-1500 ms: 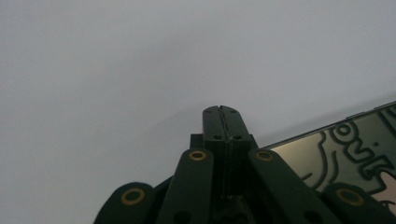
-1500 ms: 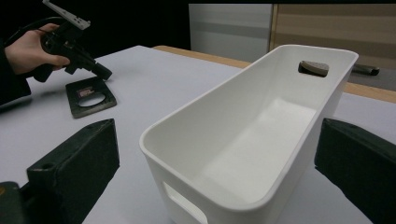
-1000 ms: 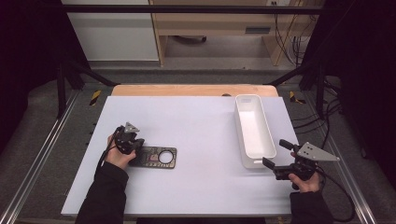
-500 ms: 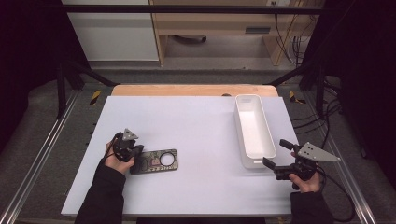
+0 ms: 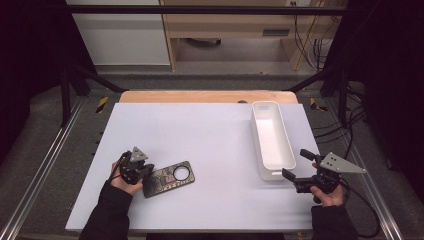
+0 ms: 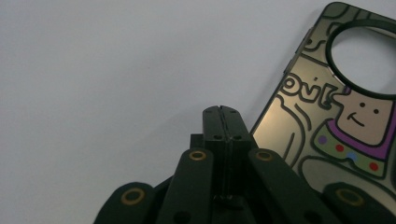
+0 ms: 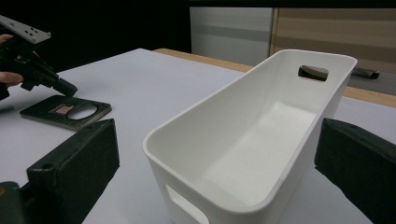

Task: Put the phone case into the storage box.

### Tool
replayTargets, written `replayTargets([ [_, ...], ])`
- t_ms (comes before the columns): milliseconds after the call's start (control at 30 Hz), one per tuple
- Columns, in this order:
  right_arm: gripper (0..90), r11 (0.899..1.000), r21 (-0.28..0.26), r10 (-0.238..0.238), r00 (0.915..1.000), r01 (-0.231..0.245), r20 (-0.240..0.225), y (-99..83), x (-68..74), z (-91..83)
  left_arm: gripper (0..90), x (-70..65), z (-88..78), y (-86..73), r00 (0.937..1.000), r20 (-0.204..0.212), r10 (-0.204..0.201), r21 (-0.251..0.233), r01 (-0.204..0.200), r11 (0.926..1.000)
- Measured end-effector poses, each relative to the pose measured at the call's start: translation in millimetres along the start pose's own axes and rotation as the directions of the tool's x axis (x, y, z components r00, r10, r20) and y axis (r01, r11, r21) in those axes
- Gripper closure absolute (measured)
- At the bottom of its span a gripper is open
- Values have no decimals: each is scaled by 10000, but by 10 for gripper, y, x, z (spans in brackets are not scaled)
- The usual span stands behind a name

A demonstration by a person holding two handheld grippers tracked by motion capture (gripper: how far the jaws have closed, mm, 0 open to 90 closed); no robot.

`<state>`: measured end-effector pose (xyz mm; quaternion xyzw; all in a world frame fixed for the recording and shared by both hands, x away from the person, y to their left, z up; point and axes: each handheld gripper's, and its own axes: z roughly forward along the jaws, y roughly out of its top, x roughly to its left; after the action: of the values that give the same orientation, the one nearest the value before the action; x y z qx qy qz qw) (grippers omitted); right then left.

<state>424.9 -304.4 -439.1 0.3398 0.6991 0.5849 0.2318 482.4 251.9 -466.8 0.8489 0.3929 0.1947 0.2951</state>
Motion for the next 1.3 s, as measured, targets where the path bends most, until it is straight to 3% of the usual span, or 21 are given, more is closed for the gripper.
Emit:
replayTargets([
  [567,4,10000,10,-42,10000,42,-17,0,0,1,893,-109,-44,-72,9996,229,144,7,-144,9999],
  [867,4,10000,13,-45,10000,45,-7,-3,-3,-1,852,-53,-182,-18,9999,150,-2,-654,12,9979],
  [1033,4,10000,4,-53,10000,53,-13,-3,-4,0,743,-39,-301,39,9999,148,-64,-1150,81,9933],
  [1133,4,10000,20,-70,10000,70,-31,-6,-4,7,639,-55,-369,90,9998,157,-117,-1458,138,9892],
  [1167,4,10000,31,-77,10000,77,-31,-7,-3,8,550,-59,-390,106,9997,217,-94,-1581,127,9873],
  [1300,4,10000,9,-68,10000,68,-45,-6,-3,5,446,-84,-454,166,9994,345,-29,-1866,93,9824],
])
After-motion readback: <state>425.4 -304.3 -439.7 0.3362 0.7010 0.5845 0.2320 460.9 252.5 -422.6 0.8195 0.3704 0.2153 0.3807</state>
